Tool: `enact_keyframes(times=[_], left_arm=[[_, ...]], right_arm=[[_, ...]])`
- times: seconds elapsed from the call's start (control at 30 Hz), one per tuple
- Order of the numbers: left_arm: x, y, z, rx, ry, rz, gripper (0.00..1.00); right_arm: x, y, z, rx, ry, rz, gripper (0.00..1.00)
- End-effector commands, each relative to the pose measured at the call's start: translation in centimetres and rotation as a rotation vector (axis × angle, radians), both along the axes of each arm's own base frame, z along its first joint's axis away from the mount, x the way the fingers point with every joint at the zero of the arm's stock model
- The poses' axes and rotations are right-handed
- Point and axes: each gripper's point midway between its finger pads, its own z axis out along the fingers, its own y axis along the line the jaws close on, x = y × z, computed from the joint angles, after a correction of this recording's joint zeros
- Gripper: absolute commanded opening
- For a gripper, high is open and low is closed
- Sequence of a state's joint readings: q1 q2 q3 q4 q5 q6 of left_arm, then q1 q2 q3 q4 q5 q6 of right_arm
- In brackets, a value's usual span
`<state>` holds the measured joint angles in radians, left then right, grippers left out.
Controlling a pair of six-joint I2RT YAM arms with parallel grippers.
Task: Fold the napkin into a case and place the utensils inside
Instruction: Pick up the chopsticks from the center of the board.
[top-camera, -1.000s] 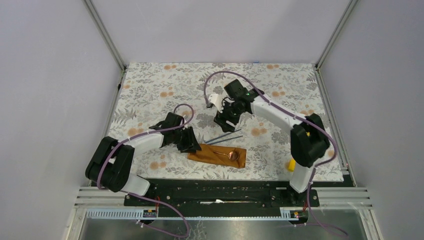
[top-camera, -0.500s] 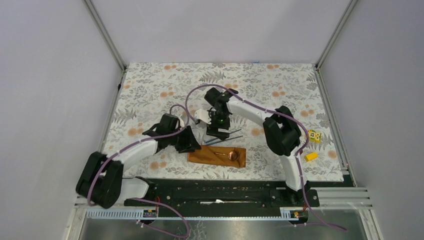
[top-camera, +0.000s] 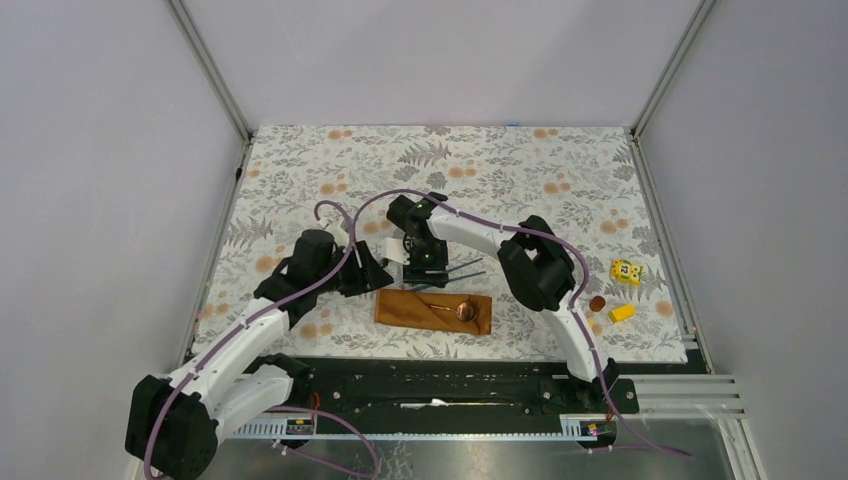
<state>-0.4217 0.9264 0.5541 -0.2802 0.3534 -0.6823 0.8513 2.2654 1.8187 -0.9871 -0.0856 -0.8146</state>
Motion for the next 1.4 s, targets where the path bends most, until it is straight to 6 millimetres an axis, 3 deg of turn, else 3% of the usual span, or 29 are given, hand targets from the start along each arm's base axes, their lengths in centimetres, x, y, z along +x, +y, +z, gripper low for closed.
enact_keyframes(times=[0.0, 0.23, 0.43, 0.77, 0.97, 1.1, 1.37], left_arm=[[0.4, 1.4, -1.0, 0.048, 0.015, 0.067, 0.54], [0.5, 2.3, 0.7, 0.054, -0.054, 0.106, 0.54], [0.6, 2.6, 1.6, 0.052, -0.092, 0.121, 0.54], [0.7, 2.7, 1.4, 0.056, -0.087, 0.123, 0.54], [0.7, 2.7, 1.1, 0.055, -0.083, 0.127, 0.54], [0.7, 2.6, 0.9, 0.052, -0.078, 0.127, 0.54], [0.8, 2.5, 0.8, 0.052, -0.075, 0.126, 0.54]], right_arm=[[0.1, 0.2, 0.2, -0.033, -0.015, 0.010, 0.68], [-0.6, -0.3, -1.4, -0.060, 0.012, 0.033, 0.60], [-0.5, -0.1, -2.5, -0.051, 0.005, 0.043, 0.42], [-0.5, -0.2, -3.4, -0.031, -0.070, 0.061, 0.13], [0.4, 0.9, -0.8, 0.043, -0.144, 0.057, 0.00], [0.7, 1.0, 0.8, 0.063, -0.162, 0.072, 0.00], [0.2, 0.8, 2.0, 0.082, -0.164, 0.075, 0.00]])
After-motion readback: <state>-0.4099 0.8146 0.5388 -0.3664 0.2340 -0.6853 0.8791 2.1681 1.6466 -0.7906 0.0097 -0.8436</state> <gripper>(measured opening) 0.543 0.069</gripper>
